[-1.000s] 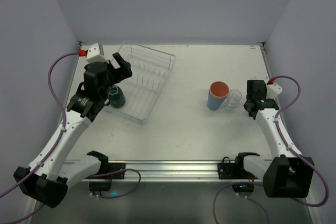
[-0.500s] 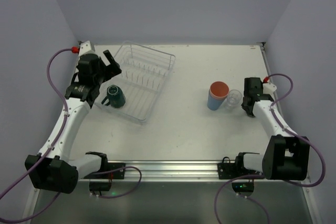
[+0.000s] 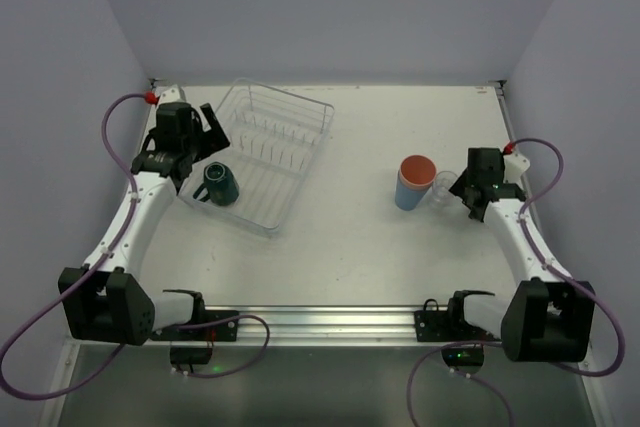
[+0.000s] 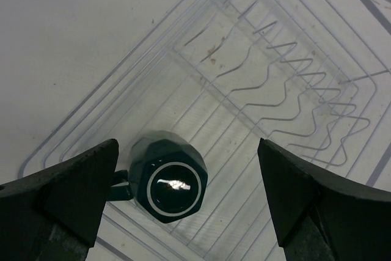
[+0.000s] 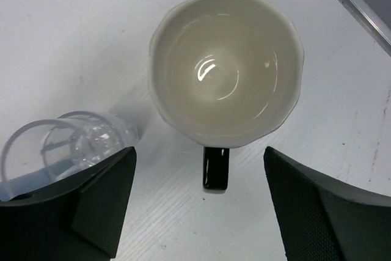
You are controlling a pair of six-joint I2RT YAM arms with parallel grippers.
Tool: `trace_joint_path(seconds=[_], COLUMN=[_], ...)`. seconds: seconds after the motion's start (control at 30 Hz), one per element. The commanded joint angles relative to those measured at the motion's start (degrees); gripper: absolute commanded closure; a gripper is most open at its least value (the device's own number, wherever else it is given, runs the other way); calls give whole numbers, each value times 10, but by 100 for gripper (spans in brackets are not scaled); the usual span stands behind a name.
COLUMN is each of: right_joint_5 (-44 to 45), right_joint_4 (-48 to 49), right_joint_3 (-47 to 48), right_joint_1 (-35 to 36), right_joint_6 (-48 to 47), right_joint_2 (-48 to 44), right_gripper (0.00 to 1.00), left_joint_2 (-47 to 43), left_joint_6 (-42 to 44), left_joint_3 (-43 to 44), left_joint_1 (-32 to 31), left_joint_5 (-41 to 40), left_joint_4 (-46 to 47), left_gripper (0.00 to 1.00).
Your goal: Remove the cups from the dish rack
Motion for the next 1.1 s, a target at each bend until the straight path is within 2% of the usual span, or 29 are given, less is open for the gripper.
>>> trace_joint_path(seconds=[0.0, 0.03, 0.07, 0.23, 0.37, 0.47, 0.6, 0.77, 1.07], right_joint_5=[-6, -7, -14, -49, -36, -21, -37, -67, -95], right_joint_4=[-13, -22, -32, -70, -102, -131, -122, -114, -90], right_joint_3=[4, 7, 7, 24, 46, 62, 49, 48, 33], right_joint_1=[41, 49, 55, 107, 156, 158, 160, 162, 164], right_joint_6=[15, 19, 22, 37, 40, 43, 35, 15, 1], right_joint_2=[-45, -55, -78, -154, -212, -227, -259, -279, -290], right_gripper=[12, 1, 1, 1, 1, 1, 1, 1, 1], left_joint_2=[-14, -15, -18, -53, -90, -81, -68, -63, -22], left_joint_6=[37, 44, 58, 114, 152, 164, 178, 202, 228], left_joint_3=[-11, -15, -17, -52, -91, -99, -127, -142, -115], left_joint_1=[6, 6, 6, 6, 6, 6, 5, 5, 5], left_joint_5=[-22, -28, -29, 17, 34, 51, 86, 71, 50], left_joint_4=[-8, -8, -10, 11, 18, 10, 4, -6, 7], left_gripper=[0, 0, 0, 0, 0, 0, 0, 0, 0])
